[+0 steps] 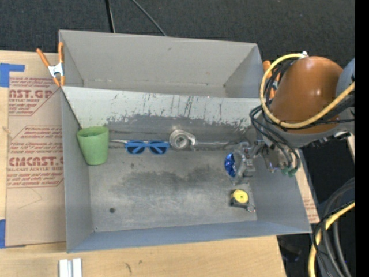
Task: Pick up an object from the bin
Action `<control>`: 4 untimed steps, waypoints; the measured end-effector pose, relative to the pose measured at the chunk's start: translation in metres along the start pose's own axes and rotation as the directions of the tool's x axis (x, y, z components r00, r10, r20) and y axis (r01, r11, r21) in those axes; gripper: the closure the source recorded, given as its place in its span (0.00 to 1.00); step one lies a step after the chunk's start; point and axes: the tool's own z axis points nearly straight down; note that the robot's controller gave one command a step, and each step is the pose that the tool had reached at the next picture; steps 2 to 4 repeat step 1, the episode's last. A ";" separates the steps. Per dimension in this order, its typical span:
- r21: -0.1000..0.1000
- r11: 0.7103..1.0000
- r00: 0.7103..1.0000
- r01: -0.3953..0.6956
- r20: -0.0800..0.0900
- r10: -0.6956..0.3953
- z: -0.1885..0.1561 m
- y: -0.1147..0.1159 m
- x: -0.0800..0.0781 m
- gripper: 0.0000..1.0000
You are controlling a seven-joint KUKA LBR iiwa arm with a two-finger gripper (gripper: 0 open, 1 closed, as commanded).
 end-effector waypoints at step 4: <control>-0.002 1.000 1.000 0.000 -0.006 0.000 0.005 0.000 0.001 1.00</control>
Offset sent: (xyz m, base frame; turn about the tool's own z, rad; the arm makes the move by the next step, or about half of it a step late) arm 0.0000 0.0000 0.0000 0.0000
